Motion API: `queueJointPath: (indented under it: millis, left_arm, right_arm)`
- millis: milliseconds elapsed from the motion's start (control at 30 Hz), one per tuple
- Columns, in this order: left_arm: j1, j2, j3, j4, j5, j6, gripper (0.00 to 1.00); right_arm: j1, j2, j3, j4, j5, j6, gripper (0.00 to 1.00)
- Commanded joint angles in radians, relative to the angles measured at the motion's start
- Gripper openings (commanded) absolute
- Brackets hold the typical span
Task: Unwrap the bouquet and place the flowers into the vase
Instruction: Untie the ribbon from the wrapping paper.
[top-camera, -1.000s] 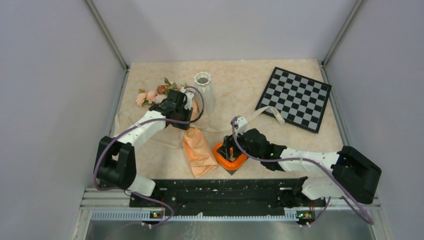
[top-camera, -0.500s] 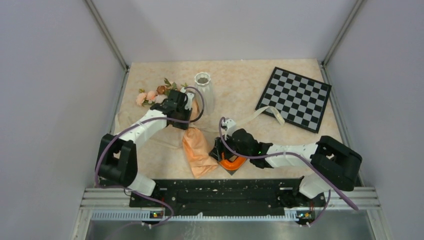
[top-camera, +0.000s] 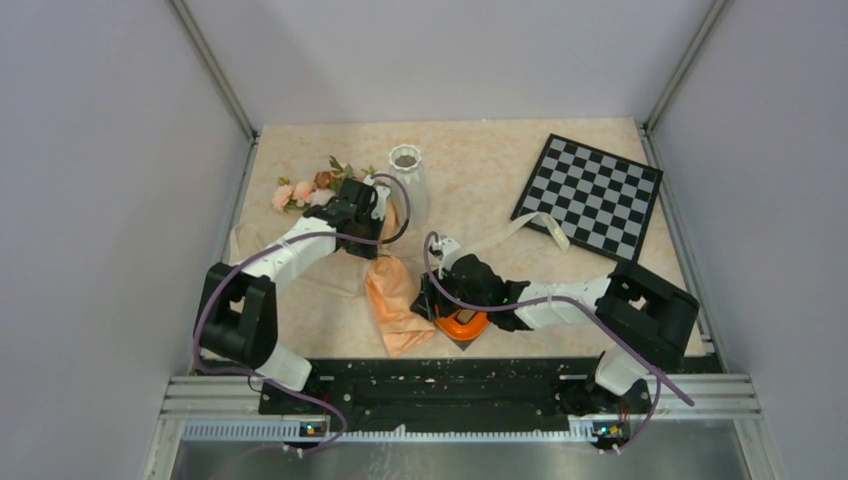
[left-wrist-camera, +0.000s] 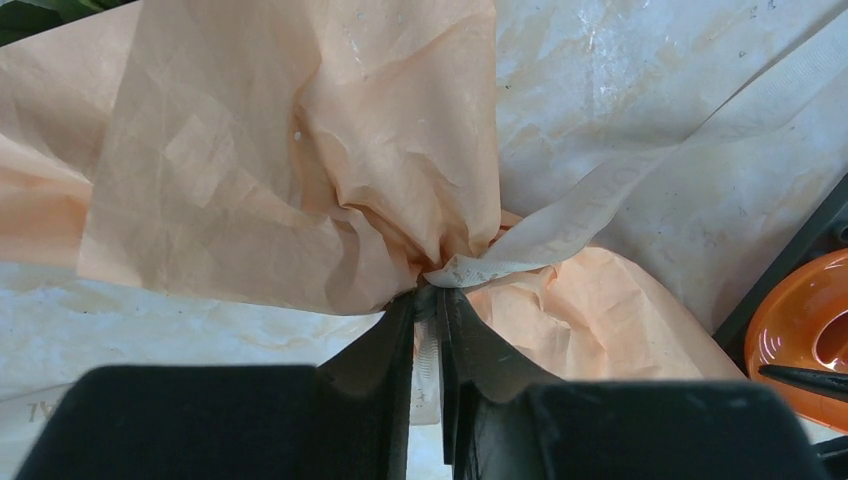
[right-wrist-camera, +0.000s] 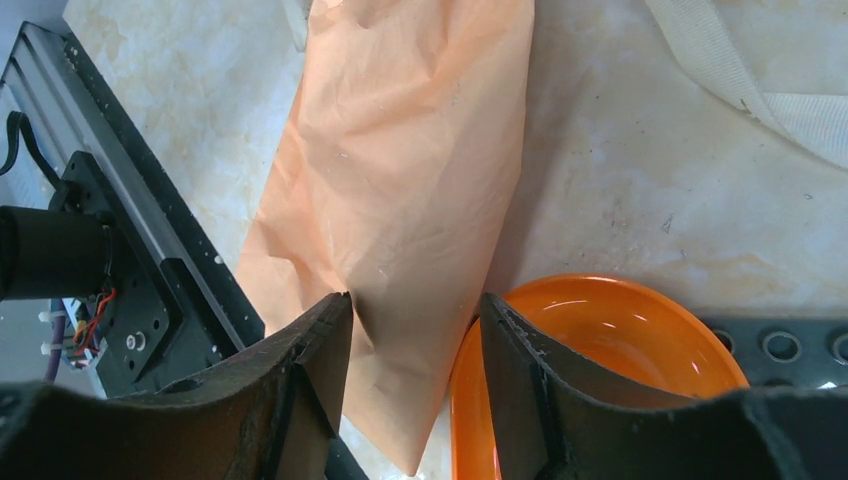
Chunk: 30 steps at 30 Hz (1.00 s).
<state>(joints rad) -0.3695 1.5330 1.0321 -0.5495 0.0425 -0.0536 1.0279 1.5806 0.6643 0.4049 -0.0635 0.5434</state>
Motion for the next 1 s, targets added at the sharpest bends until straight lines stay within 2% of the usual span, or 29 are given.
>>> queueJointPath:
  millis: [0,200,400,567,733,967]
  left_arm:
    - [-0.007,0.016,0.032,0.008,0.019,-0.007,0.17]
    - [-0.008,0.021,0.036,0.003,0.025,-0.009,0.09]
    - [-0.009,-0.002,0.032,0.013,0.005,-0.015,0.01]
    - [-0.009,-0.043,0.013,0.040,-0.011,-0.023,0.00]
    - [-0.009,-0.062,0.009,0.050,0.008,-0.029,0.00]
    - [-0.009,-0.106,-0.002,0.072,0.016,-0.030,0.00]
  right_arm:
    - [0.013,0.027,0.054,0.030,-0.015,0.005,0.50]
    - [0.012,0.053,0.067,0.006,-0.017,0.010,0.40]
    - [0.012,0.066,0.070,-0.008,-0.007,0.013,0.19]
    - [0.012,0.081,0.075,-0.023,0.004,0.016,0.05]
    - [0.013,0.097,0.078,-0.037,0.012,0.018,0.01]
    - [0.012,0.101,0.081,-0.047,0.022,0.020,0.00]
